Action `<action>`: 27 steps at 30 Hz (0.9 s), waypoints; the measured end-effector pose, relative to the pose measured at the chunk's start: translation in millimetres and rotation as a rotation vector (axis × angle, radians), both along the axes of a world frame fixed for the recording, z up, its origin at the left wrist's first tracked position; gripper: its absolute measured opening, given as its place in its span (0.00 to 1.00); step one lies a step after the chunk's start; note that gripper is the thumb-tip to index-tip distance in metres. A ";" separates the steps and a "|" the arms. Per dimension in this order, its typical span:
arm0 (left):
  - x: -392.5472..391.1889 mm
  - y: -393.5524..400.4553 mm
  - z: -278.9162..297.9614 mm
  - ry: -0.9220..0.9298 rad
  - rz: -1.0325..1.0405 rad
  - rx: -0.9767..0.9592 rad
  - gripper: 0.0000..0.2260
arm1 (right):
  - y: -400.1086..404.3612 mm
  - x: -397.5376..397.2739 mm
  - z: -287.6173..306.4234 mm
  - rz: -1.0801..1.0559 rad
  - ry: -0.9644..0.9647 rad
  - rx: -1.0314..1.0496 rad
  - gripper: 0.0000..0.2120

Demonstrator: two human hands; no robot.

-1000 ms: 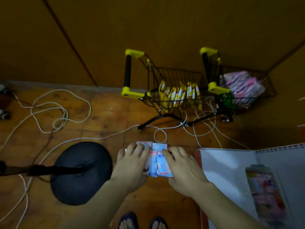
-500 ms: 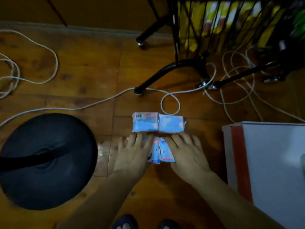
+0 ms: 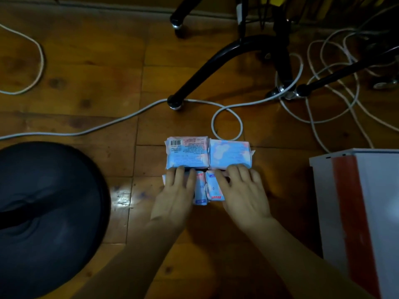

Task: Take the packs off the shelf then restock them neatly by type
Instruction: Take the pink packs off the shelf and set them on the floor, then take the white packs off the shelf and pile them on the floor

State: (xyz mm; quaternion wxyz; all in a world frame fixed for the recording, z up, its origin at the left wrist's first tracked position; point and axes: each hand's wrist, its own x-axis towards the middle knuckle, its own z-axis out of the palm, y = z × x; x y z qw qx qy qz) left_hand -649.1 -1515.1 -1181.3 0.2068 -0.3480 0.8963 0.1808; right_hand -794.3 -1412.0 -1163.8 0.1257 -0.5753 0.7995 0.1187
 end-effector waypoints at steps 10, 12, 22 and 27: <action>11.6 -5.1 112.0 0.023 0.000 -0.040 0.33 | -6.5 12.2 111.0 -0.070 -0.084 -0.008 0.34; 13.4 -10.2 157.5 0.044 0.012 -0.067 0.32 | -8.7 8.8 158.0 -0.074 -0.089 -0.049 0.34; -14.1 -50.0 448.3 0.293 0.022 -0.191 0.26 | -43.6 -26.3 450.1 -0.100 0.004 -0.292 0.29; -30.1 -59.0 585.3 0.386 0.063 -0.302 0.26 | -50.4 -39.0 588.8 -0.111 0.059 -0.362 0.29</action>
